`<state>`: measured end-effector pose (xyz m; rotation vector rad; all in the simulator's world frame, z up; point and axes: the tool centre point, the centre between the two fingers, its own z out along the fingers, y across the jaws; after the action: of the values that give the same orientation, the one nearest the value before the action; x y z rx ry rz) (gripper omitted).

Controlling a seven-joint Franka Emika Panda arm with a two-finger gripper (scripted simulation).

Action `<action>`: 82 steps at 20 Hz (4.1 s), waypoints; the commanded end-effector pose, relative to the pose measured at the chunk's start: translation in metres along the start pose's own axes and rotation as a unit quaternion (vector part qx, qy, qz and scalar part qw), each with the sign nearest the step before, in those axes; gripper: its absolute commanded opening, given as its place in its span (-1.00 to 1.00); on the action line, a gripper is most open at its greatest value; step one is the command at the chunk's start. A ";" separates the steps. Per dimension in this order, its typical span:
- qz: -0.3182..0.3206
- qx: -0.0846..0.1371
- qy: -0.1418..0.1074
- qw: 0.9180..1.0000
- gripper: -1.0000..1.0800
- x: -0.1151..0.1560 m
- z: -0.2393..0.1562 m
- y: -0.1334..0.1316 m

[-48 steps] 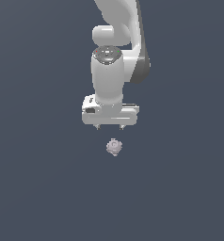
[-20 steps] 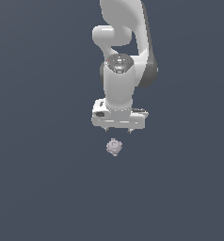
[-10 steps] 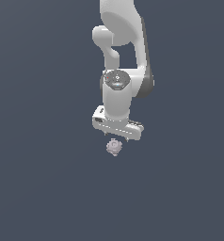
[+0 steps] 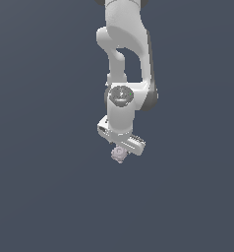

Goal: Pick up the object and move it to a goal position.

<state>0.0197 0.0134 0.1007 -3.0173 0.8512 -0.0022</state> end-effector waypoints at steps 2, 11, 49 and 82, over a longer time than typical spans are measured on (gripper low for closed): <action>0.021 -0.002 0.000 1.000 0.92 0.001 0.007 0.001; 0.032 -0.003 0.000 0.999 0.92 0.001 0.012 0.002; 0.034 -0.003 0.000 0.999 -1.00 -0.002 0.034 0.027; 0.035 -0.003 0.000 0.999 -1.00 -0.022 -0.208 0.250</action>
<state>-0.1269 -0.1841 0.2994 -2.9900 0.9578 -0.0008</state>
